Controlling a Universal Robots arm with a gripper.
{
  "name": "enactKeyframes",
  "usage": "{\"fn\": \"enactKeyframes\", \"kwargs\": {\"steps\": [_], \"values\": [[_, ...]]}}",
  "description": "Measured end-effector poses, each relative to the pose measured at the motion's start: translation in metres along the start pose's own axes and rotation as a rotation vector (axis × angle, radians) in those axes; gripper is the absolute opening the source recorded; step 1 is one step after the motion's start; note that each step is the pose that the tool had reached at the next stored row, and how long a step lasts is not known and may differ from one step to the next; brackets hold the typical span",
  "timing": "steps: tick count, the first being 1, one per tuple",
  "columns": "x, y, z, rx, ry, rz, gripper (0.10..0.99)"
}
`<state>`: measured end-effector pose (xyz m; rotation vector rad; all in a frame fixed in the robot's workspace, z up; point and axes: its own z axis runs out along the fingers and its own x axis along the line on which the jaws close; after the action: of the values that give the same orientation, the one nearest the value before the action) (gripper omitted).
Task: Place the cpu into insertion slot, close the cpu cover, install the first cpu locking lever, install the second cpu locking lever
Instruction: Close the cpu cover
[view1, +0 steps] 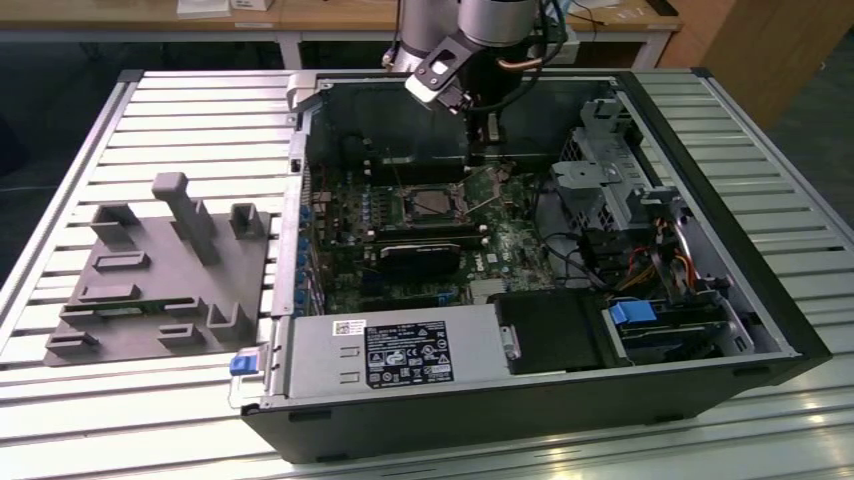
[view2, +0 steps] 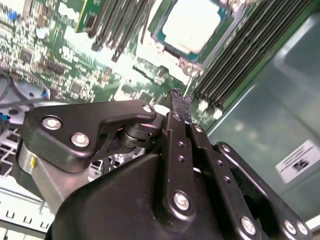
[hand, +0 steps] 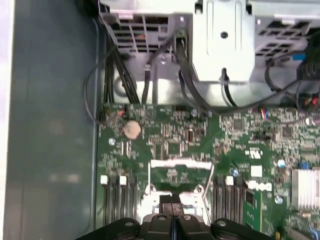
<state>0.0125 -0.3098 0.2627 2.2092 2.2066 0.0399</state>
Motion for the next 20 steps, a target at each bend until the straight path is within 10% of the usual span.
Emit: {"fn": "enactKeyframes", "kwargs": {"steps": [20], "values": [[-0.0003,0.0373,0.0018,0.000,0.0001,0.000,0.102]]}}
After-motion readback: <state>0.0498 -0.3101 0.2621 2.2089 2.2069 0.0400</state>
